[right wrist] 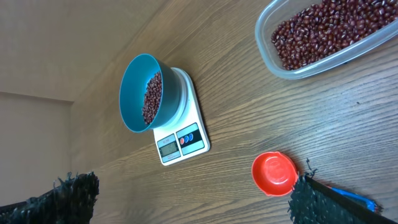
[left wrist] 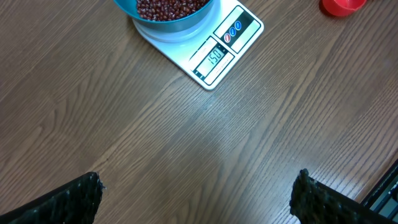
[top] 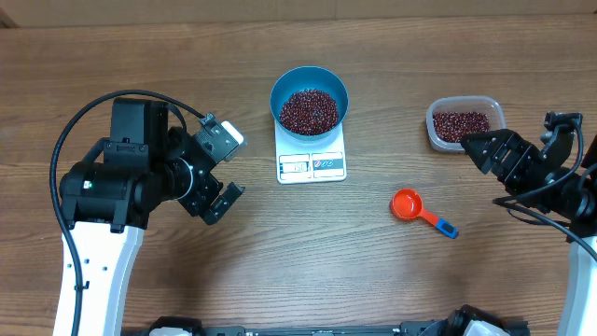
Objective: Scoop item into bowl and weigh 150g on scale
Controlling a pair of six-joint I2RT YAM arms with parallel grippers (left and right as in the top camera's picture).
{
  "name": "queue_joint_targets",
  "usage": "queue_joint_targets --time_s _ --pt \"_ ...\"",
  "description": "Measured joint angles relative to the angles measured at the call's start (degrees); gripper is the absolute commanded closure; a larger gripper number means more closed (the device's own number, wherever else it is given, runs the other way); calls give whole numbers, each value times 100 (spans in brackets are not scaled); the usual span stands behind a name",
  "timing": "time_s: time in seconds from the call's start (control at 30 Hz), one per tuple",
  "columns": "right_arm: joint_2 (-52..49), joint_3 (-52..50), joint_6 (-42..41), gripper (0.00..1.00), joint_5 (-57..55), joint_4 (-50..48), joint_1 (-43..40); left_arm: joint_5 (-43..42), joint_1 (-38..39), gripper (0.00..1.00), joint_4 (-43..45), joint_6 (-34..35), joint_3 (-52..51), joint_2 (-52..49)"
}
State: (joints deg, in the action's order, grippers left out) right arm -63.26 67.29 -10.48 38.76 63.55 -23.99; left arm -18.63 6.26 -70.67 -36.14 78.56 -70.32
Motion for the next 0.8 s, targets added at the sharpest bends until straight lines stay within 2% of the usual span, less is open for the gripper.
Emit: queue_joint_targets --time_s 0.47,0.63,0.8 --pt "92 -20 131 0 -697 186 0 0 0 0 0 -2 0 0" --pt "796 -348 225 0 -1071 -181 138 0 0 0 -2 -2 0 0" --pt "1840 -1086 280 0 -1423 -1128 627 0 0 0 0 0 -9 0"
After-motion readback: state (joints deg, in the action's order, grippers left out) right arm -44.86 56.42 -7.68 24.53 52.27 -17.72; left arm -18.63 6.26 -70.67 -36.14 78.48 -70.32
